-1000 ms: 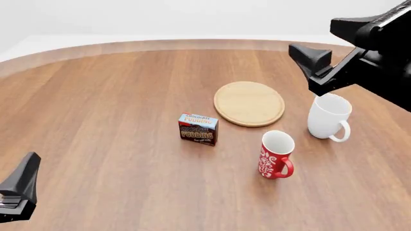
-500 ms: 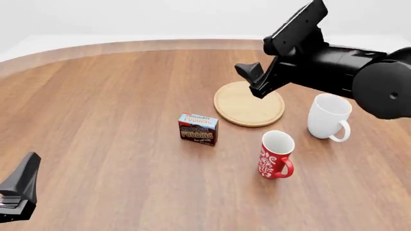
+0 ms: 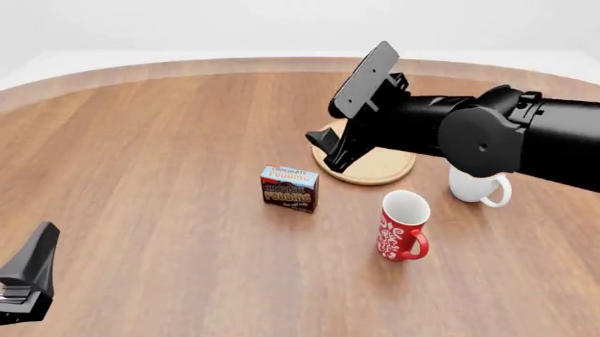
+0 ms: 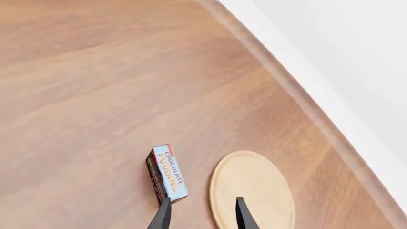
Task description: Put the chocolate pudding to the left of the plate.
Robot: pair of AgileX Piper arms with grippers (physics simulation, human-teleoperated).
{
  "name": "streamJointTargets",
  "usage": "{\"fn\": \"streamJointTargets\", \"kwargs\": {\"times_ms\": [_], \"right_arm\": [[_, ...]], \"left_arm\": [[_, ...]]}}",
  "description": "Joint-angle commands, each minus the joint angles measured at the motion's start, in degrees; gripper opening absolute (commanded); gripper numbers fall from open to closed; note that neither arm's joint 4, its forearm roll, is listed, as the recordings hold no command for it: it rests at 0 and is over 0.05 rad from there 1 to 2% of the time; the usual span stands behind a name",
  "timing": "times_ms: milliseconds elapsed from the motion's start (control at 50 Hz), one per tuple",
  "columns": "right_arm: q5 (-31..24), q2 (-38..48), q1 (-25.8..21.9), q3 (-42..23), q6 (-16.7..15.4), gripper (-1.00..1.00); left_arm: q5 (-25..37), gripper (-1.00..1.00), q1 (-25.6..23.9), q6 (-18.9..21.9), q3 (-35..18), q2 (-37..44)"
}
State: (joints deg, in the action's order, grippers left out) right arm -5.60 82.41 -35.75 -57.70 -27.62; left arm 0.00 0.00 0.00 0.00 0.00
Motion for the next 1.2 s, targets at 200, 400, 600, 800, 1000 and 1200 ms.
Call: {"fn": "streamJointTargets", "kwargs": {"times_ms": [200, 400, 600, 800, 1000, 1200], "right_arm": [[2.8, 6.4, -3.7, 0.0, 0.7, 1.0], [4.6, 8.8, -3.6, 0.6, 1.4, 1.0], [6.4, 10.9, -2.6, 1.0, 1.8, 1.0], [8.4, 13.4, -1.9, 1.9, 2.1, 1.0], [8.9, 16.4, -1.5, 0.0, 2.5, 1.0], [9.6, 18.8, -1.4, -0.7, 3.1, 1.0]], "left_arm": [[0.0, 1.0, 0.0, 0.0, 0.0, 0.0], [0.0, 1.0, 0.0, 0.0, 0.0, 0.0], [0.0, 1.0, 0.0, 0.0, 0.0, 0.0], [0.0, 1.0, 0.0, 0.0, 0.0, 0.0], [0.0, 1.0, 0.0, 0.0, 0.0, 0.0], [0.0, 1.0, 0.0, 0.0, 0.0, 0.0]]}}
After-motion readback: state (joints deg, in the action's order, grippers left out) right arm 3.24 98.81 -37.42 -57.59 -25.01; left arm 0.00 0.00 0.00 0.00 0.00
